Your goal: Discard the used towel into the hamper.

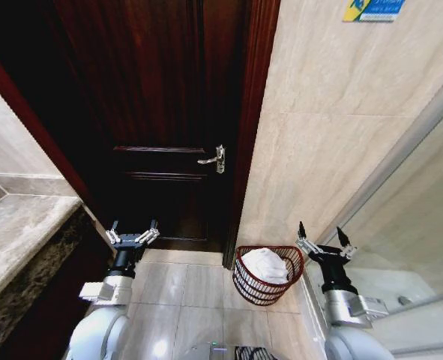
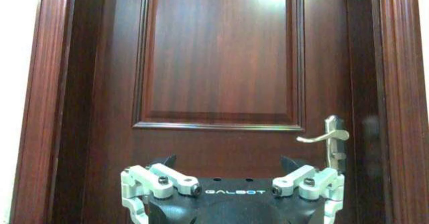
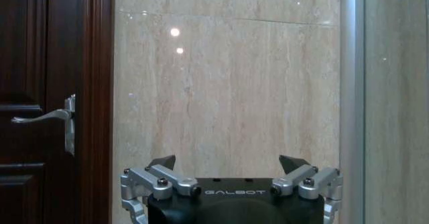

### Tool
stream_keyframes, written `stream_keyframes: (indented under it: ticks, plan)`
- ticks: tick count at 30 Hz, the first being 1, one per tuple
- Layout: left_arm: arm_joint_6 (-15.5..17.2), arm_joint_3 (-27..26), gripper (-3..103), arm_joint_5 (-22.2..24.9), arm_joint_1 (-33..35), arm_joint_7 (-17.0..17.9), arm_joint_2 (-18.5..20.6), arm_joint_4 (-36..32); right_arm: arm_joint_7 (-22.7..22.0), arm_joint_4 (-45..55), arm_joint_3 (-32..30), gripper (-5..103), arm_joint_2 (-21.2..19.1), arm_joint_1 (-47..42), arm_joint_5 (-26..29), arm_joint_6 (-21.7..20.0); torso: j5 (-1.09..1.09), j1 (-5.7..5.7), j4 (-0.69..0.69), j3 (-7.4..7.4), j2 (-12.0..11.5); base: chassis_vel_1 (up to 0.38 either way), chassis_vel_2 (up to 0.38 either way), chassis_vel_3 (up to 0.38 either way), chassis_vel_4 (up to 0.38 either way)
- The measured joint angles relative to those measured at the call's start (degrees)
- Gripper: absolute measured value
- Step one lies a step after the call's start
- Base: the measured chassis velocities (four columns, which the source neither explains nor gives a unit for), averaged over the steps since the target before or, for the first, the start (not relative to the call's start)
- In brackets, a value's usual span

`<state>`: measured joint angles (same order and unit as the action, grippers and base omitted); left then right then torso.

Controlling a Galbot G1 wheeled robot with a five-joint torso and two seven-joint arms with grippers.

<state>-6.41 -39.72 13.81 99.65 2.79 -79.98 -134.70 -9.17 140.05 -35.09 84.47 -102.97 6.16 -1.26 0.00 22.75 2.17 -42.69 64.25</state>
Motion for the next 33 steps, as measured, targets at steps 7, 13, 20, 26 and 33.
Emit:
stream_keyframes:
  ticks: [7,13,20,26,33]
  plan:
    - [0.01,0.0,100,-0.02,0.0,0.03,0.0,-0.03,0.0,0.0,-0.02,100,0.0,0.0,0.0,0.0,0.0,0.0,0.0,0.01,-0.04,0.0,0.0,0.0,0.0]
    - [0.02,0.0,100,-0.02,-0.01,0.04,0.0,-0.05,0.01,0.0,-0.02,100,0.0,0.0,0.01,0.02,0.0,-0.01,0.0,0.03,-0.07,0.033,-0.034,-0.04,0.044]
    - [0.02,0.0,100,-0.02,0.01,0.04,0.0,-0.06,0.03,0.0,-0.02,100,0.0,-0.01,0.03,0.04,0.0,-0.06,0.0,0.05,-0.07,0.118,-0.105,-0.111,0.113]
    - [0.02,0.0,100,-0.02,0.01,0.04,0.0,-0.06,0.03,0.0,-0.02,100,0.0,0.0,0.05,0.05,0.0,-0.06,0.0,0.06,-0.09,0.096,-0.095,-0.101,0.094]
    - [0.02,0.0,100,-0.01,0.0,0.05,0.0,-0.06,0.03,0.0,-0.02,100,0.0,0.0,0.07,0.06,0.0,-0.04,0.0,0.05,-0.12,0.061,-0.056,-0.057,0.069]
